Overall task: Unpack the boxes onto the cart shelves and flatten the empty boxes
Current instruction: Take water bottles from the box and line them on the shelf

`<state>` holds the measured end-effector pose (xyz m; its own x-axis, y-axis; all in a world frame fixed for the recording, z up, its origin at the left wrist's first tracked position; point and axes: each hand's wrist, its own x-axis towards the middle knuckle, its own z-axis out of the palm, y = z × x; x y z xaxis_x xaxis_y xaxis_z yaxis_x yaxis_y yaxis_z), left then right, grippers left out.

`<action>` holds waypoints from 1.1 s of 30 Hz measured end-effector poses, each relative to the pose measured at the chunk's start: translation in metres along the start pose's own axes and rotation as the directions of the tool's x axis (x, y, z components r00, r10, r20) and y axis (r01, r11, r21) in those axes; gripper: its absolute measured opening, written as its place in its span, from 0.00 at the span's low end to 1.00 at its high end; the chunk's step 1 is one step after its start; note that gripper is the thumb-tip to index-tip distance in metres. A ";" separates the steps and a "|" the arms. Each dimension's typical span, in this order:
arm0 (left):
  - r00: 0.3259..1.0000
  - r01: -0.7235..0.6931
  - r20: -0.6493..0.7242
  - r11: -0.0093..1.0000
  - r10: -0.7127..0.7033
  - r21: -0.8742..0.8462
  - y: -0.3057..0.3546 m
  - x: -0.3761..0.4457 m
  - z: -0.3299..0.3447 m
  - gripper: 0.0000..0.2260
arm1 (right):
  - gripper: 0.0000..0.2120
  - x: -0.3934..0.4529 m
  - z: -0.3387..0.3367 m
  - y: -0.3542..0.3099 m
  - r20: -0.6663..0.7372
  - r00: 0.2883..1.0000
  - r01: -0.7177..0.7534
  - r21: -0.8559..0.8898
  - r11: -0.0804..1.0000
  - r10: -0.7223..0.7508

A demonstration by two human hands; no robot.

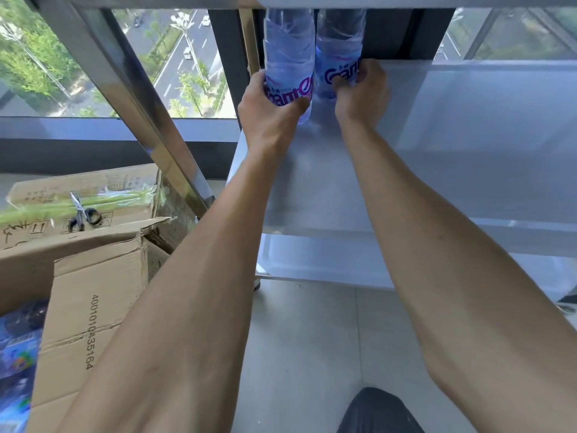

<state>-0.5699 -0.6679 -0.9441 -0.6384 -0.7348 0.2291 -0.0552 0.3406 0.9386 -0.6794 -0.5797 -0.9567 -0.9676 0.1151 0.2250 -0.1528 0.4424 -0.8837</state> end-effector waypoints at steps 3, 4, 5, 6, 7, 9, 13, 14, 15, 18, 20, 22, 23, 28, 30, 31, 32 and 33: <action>1.000 0.015 0.015 1.000 -0.014 -0.016 0.000 0.003 0.000 0.21 | 0.14 0.001 -0.001 -0.001 -0.009 1.000 0.018 -0.037 0.999 -0.019; 1.000 0.015 0.023 1.000 -0.014 -0.026 -0.001 0.003 0.000 0.20 | 0.14 0.001 -0.002 -0.001 -0.003 1.000 0.025 -0.049 0.998 -0.026; 0.999 0.012 0.030 0.999 -0.011 -0.037 -0.001 0.003 0.000 0.19 | 0.14 0.001 -0.003 0.000 0.006 0.999 0.035 -0.064 0.997 -0.035; 0.999 0.009 0.032 0.999 -0.007 -0.049 -0.002 0.002 -0.001 0.18 | 0.14 0.000 -0.006 0.001 0.015 0.999 0.046 -0.085 0.995 -0.045; 0.999 0.006 0.031 0.998 -0.005 -0.055 -0.003 0.002 -0.002 0.18 | 0.15 -0.003 -0.009 0.002 0.020 0.998 0.054 -0.118 0.991 -0.052; 1.000 0.015 0.020 0.999 -0.014 -0.044 -0.002 -0.002 -0.006 0.22 | 0.17 -0.010 -0.018 0.005 0.020 0.998 0.059 -0.226 0.972 -0.056; 1.000 -0.012 -0.017 0.999 0.013 0.030 0.003 -0.027 -0.016 0.25 | 0.21 -0.033 -0.036 0.001 -0.016 1.000 0.015 -0.362 0.932 -0.023; 0.999 -0.035 -0.022 0.999 0.036 0.034 0.005 -0.037 -0.021 0.22 | 0.22 -0.042 -0.041 0.000 -0.010 1.000 0.007 -0.361 0.932 -0.011; 0.998 -0.052 -0.020 0.998 0.052 0.034 0.008 -0.048 -0.028 0.19 | 0.23 -0.052 -0.046 -0.003 -0.002 1.000 0.001 -0.348 0.937 -0.002; 0.999 -0.048 0.012 0.995 0.047 0.090 0.014 -0.083 -0.056 0.12 | 0.21 -0.085 -0.061 -0.010 -0.013 1.000 -0.008 -0.261 0.965 0.005; 0.998 -0.054 0.044 0.994 0.051 0.090 0.016 -0.109 -0.083 0.11 | 0.19 -0.115 -0.069 -0.022 -0.043 0.999 -0.031 -0.204 0.979 0.022; 0.997 -0.028 0.079 0.998 0.023 0.065 0.016 -0.132 -0.114 0.11 | 0.16 -0.145 -0.074 -0.035 -0.108 0.991 -0.086 -0.112 0.990 0.074; 0.998 -0.019 0.063 0.997 0.014 0.072 0.012 -0.142 -0.136 0.10 | 0.15 -0.165 -0.075 -0.044 -0.130 0.985 -0.119 -0.052 0.992 0.111; 0.976 0.072 -0.218 0.973 -0.023 0.221 -0.022 -0.180 -0.259 0.10 | 0.12 -0.284 -0.055 -0.081 -0.052 0.977 -0.197 0.165 0.966 0.208; 0.926 0.247 -0.351 0.926 -0.140 0.284 -0.040 -0.186 -0.314 0.11 | 0.12 -0.336 -0.036 -0.098 0.056 0.981 -0.193 0.176 0.965 0.186; 0.886 0.357 -0.408 0.884 -0.218 0.301 -0.051 -0.187 -0.341 0.10 | 0.11 -0.361 -0.024 -0.107 0.130 0.978 -0.184 0.191 0.964 0.161; 0.834 0.473 -0.455 0.828 -0.311 0.301 -0.064 -0.187 -0.365 0.09 | 0.11 -0.382 -0.011 -0.116 0.209 0.971 -0.159 0.202 0.966 0.116; 0.769 0.586 -0.496 0.753 -0.403 0.298 -0.078 -0.186 -0.391 0.09 | 0.11 -0.405 0.005 -0.126 0.299 0.953 -0.116 0.205 0.972 0.051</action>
<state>-0.1467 -0.7870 -0.9592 -0.0884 -0.9933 -0.0742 -0.6445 0.0002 0.7646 -0.2692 -0.6864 -0.9380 -0.9899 -0.1342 0.0465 -0.0773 0.2345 -0.9690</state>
